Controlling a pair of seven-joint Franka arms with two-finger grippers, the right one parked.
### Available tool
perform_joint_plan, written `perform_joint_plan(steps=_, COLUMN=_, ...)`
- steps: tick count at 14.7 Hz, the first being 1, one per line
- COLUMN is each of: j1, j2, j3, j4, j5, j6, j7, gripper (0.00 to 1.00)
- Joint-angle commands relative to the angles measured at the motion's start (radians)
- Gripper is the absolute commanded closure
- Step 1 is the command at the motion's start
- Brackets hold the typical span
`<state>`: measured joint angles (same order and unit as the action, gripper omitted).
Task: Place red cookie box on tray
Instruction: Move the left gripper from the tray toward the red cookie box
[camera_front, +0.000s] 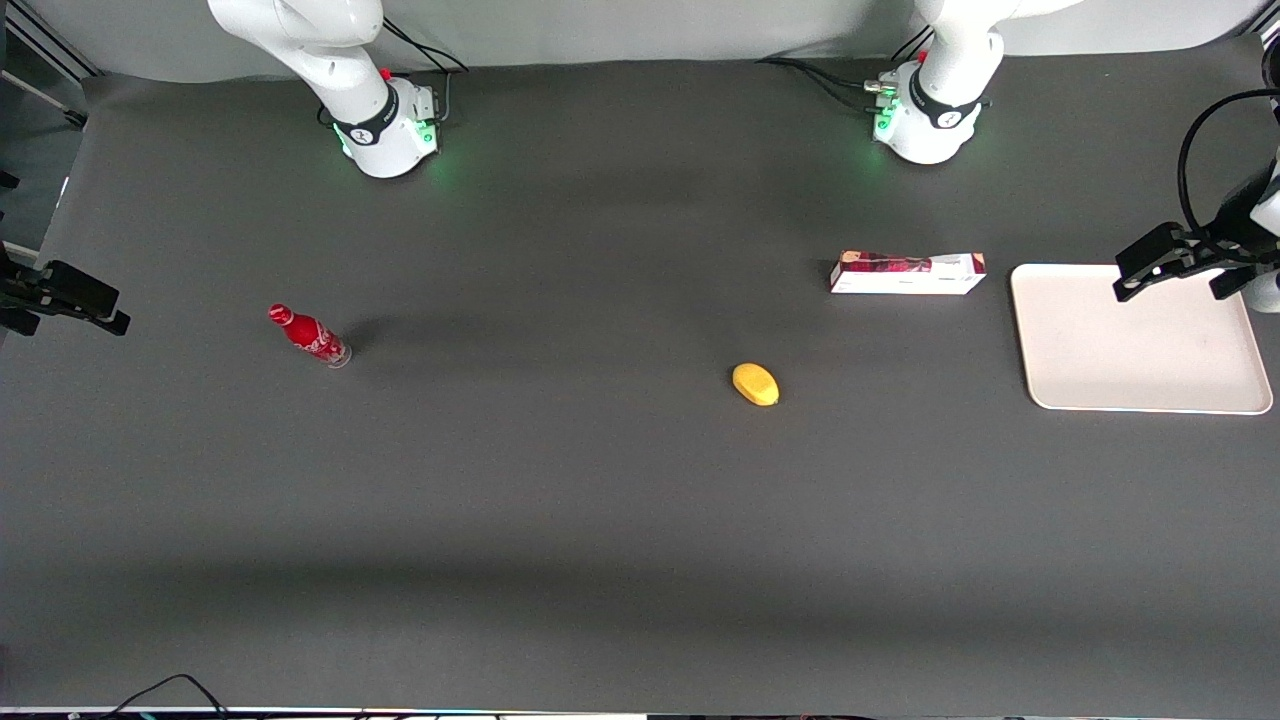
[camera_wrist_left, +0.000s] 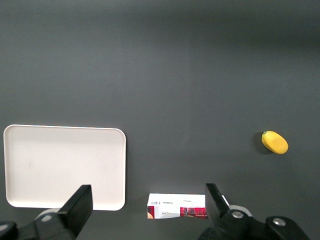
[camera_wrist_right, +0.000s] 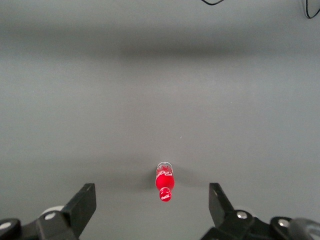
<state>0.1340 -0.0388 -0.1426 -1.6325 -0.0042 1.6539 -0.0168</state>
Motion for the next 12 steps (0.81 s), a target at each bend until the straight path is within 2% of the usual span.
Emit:
perform_joint_plan(steps=1, j1=0.009, j2=-0.009, j3=-0.005, j4=-0.010, j5=0.007, j6=0.003, j7=0.015, gripper=0.00)
perform_joint_plan(steps=6, j1=0.000, j2=-0.004, j3=-0.023, j4=-0.036, j5=-0.013, j6=-0.015, j7=0.026, gripper=0.00)
perform_joint_plan(steps=10, j1=-0.002, j2=0.011, j3=-0.029, j4=-0.133, j5=-0.014, j6=-0.032, j7=0.448, gripper=0.00)
perform_joint_plan(steps=12, j1=-0.001, j2=0.008, j3=-0.031, j4=-0.168, j5=-0.011, j6=-0.039, j7=0.584, gripper=0.00)
